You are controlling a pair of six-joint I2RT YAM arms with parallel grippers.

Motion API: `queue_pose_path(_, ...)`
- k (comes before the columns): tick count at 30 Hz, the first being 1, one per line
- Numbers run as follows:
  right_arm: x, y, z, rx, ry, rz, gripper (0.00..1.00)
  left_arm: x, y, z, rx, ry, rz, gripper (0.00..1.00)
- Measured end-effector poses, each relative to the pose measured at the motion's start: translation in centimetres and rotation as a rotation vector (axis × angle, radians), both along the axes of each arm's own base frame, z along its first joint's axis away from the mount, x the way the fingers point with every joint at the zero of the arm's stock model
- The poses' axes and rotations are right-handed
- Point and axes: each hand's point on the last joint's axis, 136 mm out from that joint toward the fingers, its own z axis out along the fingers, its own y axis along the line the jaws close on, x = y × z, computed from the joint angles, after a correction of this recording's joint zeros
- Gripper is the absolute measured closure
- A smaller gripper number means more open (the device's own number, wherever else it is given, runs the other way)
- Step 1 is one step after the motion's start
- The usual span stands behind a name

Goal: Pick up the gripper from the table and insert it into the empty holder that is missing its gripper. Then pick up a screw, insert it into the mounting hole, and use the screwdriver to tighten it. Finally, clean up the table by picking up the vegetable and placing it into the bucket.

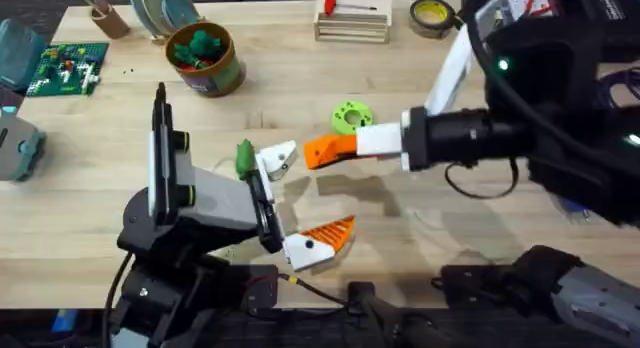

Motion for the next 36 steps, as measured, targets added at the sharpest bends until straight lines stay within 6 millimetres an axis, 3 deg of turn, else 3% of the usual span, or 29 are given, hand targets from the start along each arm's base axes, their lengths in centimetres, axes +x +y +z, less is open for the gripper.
queue_pose_path(4, 0.4, 0.6, 0.2, 0.089, 0.063, 0.08, 0.994, 0.2, 0.1, 0.0, 0.006, -0.019, 0.013, 0.008)
queue_pose_path(15, -0.7, 2.4, -0.5, 0.211, 0.199, 0.279, 0.995, 0.3, 0.1, 0.0, 0.021, -0.059, 0.017, 0.008)
queue_pose_path(23, -0.7, 2.7, 0.1, 0.246, 0.201, 0.313, 0.995, 0.4, 0.2, 0.0, 0.022, -0.062, 0.023, 0.006)
queue_pose_path(36, 0.1, 2.7, -2.0, 0.235, 0.281, 0.301, 0.995, 0.5, 0.2, 0.0, 0.023, -0.064, 0.025, 0.008)
